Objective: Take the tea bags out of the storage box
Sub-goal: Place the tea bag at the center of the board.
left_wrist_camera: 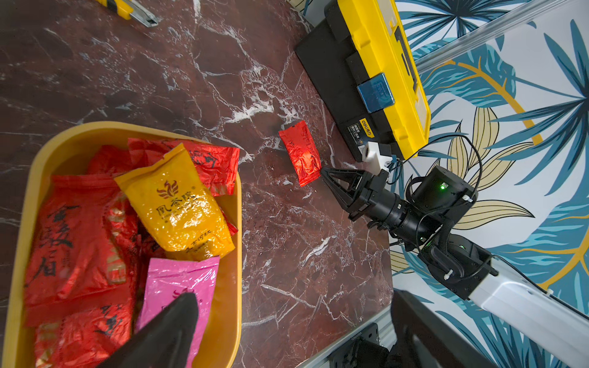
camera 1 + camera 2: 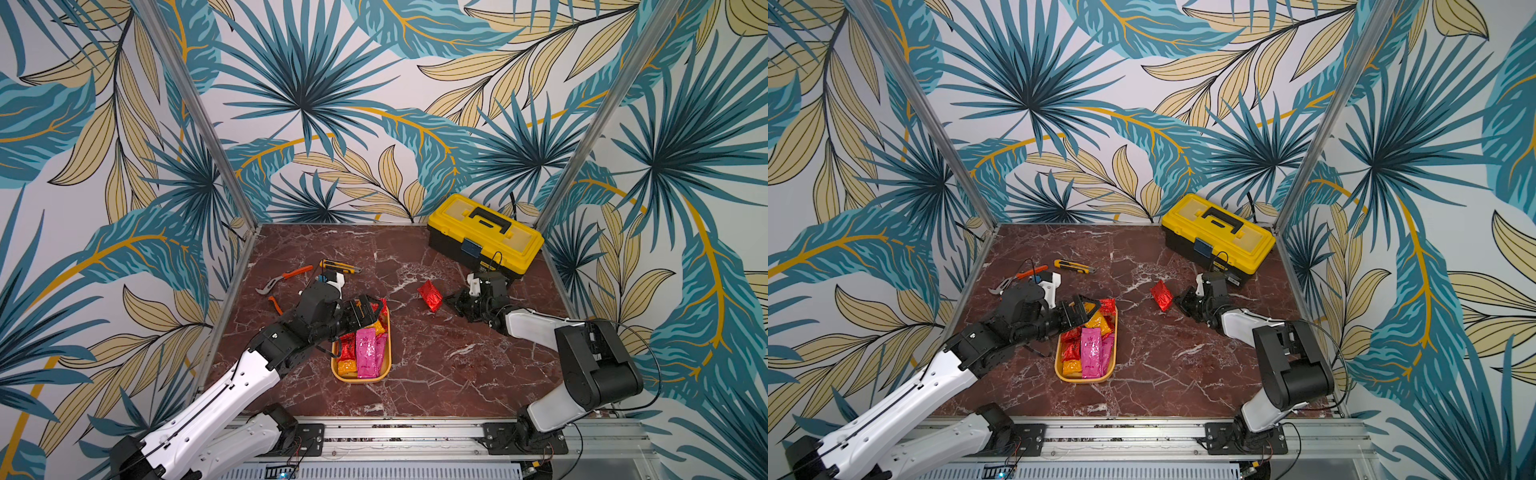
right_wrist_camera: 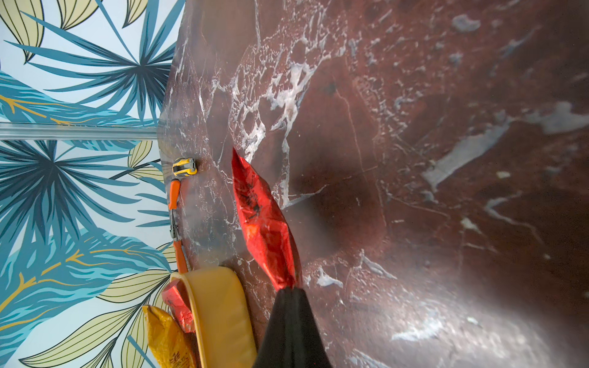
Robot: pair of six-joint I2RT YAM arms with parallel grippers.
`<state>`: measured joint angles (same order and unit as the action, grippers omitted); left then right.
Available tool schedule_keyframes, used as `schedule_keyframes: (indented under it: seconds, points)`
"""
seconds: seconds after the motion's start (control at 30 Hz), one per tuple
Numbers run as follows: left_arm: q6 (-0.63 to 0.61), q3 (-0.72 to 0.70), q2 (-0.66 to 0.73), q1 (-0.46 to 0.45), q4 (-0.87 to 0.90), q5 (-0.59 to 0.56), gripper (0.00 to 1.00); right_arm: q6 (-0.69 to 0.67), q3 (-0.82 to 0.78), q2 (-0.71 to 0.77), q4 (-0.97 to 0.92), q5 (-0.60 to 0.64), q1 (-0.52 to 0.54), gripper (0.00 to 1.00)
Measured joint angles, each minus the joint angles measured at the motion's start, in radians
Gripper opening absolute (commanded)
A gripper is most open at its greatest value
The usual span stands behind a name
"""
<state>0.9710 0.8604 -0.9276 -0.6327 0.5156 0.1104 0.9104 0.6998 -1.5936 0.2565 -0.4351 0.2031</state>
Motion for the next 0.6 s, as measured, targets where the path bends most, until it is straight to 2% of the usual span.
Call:
schedule_keyframes:
  seconds: [0.2, 0.27, 0.4, 0.53, 0.6]
  points:
    - [0.010, -0.020, 0.006, 0.002, 0.000, 0.002, 1.00, -0.027, -0.035, -0.001, -0.001, 0.000, 0.002, 0.00]
    - [0.014, -0.023, 0.006, 0.002, -0.001, 0.002, 1.00, -0.036, -0.054, -0.003, -0.008, 0.000, 0.003, 0.04]
    - [0.018, -0.024, 0.006, 0.002, -0.002, 0.002, 1.00, -0.056, -0.061, -0.010, -0.026, 0.004, 0.005, 0.19]
    - [0.018, -0.024, 0.006, 0.002, -0.001, 0.002, 1.00, -0.088, -0.062, -0.004, -0.064, 0.027, 0.006, 0.49]
    - [0.021, -0.024, 0.007, 0.002, -0.001, 0.002, 1.00, -0.105, -0.060, 0.023, -0.129, 0.068, 0.008, 0.59]
